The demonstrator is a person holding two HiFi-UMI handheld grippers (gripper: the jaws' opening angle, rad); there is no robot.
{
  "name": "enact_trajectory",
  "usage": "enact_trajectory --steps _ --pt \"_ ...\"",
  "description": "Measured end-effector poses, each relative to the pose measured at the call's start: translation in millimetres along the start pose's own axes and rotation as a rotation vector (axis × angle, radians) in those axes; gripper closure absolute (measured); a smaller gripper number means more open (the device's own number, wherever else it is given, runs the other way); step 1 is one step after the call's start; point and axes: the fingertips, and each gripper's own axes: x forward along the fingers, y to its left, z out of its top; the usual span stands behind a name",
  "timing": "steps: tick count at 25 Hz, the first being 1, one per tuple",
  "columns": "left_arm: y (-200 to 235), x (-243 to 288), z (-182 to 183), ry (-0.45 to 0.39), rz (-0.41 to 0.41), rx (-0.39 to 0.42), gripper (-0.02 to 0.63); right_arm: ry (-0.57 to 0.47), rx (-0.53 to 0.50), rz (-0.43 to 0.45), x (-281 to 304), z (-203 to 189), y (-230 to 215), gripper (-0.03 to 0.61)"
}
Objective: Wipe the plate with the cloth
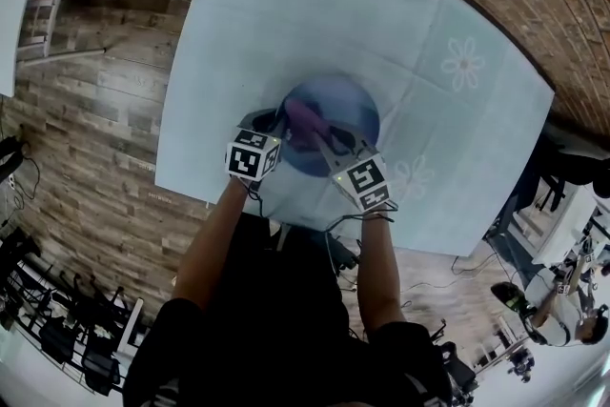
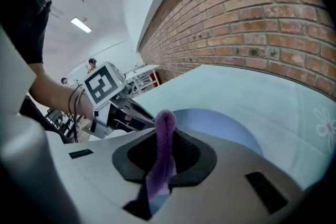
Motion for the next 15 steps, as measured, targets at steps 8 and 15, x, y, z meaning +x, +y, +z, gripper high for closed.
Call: enact_trajectory --steps 8,15 --pt "-1 2 1 -0.002 0.0 0.01 0.555 0.065 -0.09 -0.037 26 -5 -13 0.508" --pt "0 2 2 -0.004 0.0 0.013 0.555 0.174 -0.312 -0.123 51 -7 -15 0.508"
